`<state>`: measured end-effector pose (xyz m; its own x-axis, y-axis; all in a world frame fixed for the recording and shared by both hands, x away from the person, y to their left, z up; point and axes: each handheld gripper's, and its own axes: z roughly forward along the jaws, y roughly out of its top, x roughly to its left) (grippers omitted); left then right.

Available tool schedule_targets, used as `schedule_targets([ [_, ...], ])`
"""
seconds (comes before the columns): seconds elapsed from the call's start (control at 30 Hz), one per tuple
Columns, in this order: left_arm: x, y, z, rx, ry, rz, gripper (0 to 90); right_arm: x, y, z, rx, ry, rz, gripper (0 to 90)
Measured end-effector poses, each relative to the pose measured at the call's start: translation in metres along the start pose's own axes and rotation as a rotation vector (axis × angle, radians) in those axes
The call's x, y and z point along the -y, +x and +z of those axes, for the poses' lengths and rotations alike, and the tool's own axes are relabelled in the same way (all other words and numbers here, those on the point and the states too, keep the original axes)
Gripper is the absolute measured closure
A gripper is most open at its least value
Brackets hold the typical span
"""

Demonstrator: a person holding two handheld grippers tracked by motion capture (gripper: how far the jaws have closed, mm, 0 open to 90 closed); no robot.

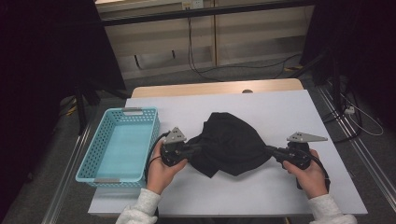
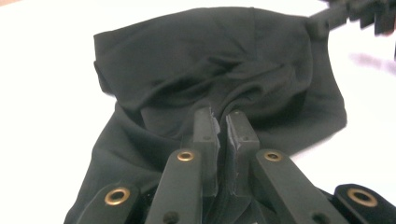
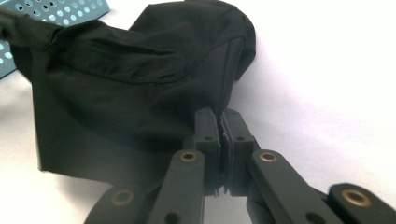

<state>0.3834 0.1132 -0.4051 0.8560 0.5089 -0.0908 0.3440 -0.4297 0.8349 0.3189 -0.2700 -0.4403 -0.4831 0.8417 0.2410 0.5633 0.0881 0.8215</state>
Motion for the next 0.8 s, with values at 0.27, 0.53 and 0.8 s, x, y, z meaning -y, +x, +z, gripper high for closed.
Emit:
schedule_targets([
  [0.27, -0.002, 0.017, 0.028, -0.054, 0.051, 0.005, 84.3, 0.001, -0.009, -0.004, 0.043, -0.011, 0.017, 87.3],
  [0.53, 0.003, 0.012, 0.038, -0.068, 0.057, 0.028, 60.9, 0.003, -0.016, 0.008, 0.129, 0.043, 0.003, 87.2],
  [0.8, 0.008, 0.001, 0.012, -0.062, 0.017, 0.04, 27.7, 0.005, -0.023, 0.003, 0.147, 0.034, 0.021, 87.0],
])
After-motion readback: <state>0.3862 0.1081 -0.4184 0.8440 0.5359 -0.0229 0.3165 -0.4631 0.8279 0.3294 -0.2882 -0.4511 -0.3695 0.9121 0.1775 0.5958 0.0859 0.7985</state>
